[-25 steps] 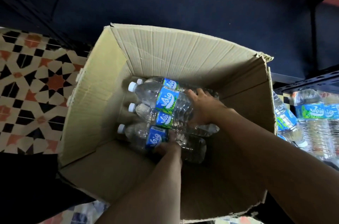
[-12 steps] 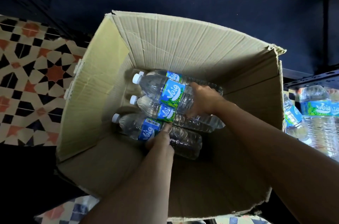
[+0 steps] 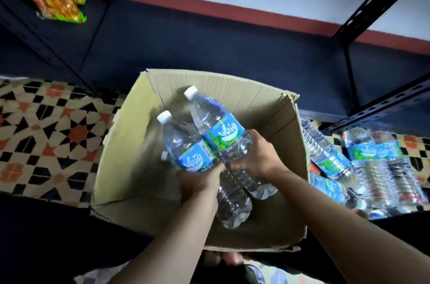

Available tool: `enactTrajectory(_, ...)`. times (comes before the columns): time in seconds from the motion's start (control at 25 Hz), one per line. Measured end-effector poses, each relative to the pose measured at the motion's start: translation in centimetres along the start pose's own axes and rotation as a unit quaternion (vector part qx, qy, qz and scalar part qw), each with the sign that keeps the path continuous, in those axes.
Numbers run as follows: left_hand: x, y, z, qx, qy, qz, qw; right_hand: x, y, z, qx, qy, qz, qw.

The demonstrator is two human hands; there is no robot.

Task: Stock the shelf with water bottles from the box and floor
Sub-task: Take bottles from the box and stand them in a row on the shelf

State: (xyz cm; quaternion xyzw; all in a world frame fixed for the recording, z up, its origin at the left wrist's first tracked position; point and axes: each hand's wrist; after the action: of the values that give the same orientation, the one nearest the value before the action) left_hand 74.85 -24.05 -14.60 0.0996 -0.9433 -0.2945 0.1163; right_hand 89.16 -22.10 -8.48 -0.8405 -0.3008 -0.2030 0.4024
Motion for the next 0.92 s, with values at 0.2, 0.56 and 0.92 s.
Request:
enactTrajectory(0.2,3.4,4.5,-6.3,-0.226,0.02,0.17,0.959,1.7,-1.5,-6.3,0.074,0.104,0.177,0.976)
enactTrajectory(0.56,5.4,13.7,-16.8,-0.478,-0.031,0.097,0.873,5.7,-6.1,-13.0,0.202,0.262,0.285,0.9)
enactTrajectory(0.92,3.4,26.4,-26.0,-0.645,-0.026,0.018,0.764,16.5,-15.6,-15.9,0.314,0.358,0.297,0.828)
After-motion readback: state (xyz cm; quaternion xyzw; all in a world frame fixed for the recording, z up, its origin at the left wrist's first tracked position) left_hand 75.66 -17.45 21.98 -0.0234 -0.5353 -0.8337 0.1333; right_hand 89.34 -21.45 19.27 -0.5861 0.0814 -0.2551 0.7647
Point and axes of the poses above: each hand's wrist, its own z-axis towards the middle knuckle, its own x-axis out of the back of the hand, y = z × x, and after that the axes turned 9 degrees about -y, right-handed
